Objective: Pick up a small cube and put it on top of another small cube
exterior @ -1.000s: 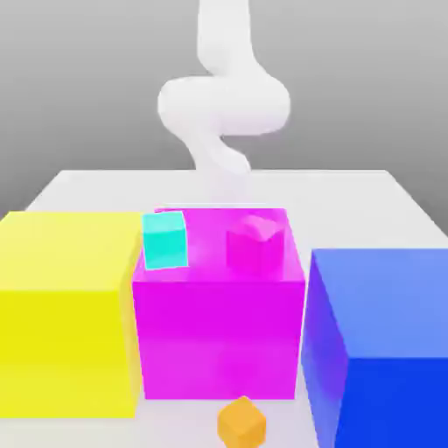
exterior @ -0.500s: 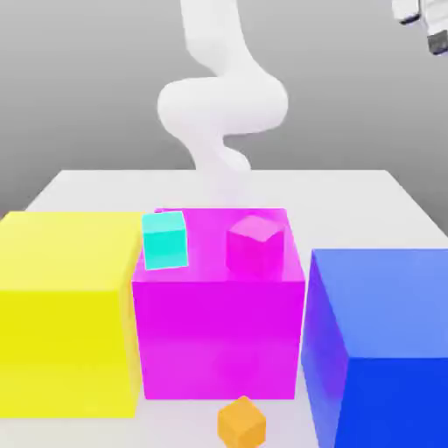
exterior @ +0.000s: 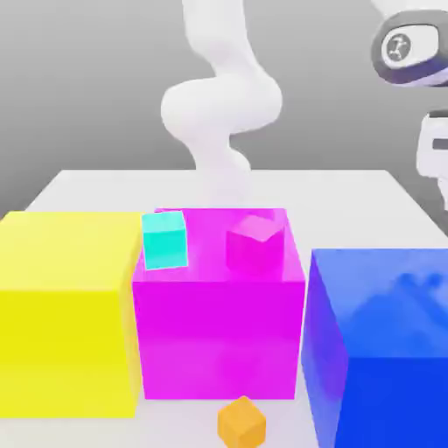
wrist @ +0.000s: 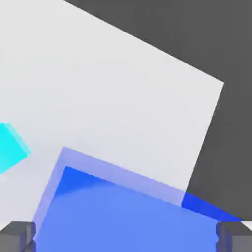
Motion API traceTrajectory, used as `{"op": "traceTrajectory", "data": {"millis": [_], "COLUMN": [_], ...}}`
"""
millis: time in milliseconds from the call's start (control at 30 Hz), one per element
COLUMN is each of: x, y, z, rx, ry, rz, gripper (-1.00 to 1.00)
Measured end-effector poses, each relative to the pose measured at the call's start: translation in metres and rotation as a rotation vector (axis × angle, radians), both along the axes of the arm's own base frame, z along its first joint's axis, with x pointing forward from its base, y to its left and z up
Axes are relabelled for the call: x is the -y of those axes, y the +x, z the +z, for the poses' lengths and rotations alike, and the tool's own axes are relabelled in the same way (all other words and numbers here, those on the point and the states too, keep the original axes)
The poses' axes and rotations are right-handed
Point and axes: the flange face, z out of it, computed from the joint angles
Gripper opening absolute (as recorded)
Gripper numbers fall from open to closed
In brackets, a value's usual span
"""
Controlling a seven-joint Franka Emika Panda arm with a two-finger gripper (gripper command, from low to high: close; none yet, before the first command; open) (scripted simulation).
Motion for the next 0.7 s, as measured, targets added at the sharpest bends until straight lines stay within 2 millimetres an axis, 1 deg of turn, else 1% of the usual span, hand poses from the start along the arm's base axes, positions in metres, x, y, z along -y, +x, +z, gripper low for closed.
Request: {"op": "traceTrajectory", "data": {"millis": [133,200,233,267,300,500,533,700], "x": [-0.007,-0.007,-0.002,0.008,0.014,0.018,0.019,0.019], "y": [-0.026,-0.04,-0.046,-0.05,-0.055,-0.06,-0.061,-0.061], "z": [-0.057,-0.084,-0.101,-0.119,-0.133,-0.2,-0.206,-0.206], "rx": [-0.053,-0.081,-0.1,-0.122,-0.139,-0.156,-0.156,-0.158], "ry": [-0.063,-0.089,-0.1,-0.108,-0.115,-0.119,-0.12,-0.122], "rz": [0.228,0.339,0.382,0.403,0.417,0.431,0.432,0.432], "gripper": [0.0,0.0,0.0,0.0,0.0,0.0,-1.0,-1.0]}}
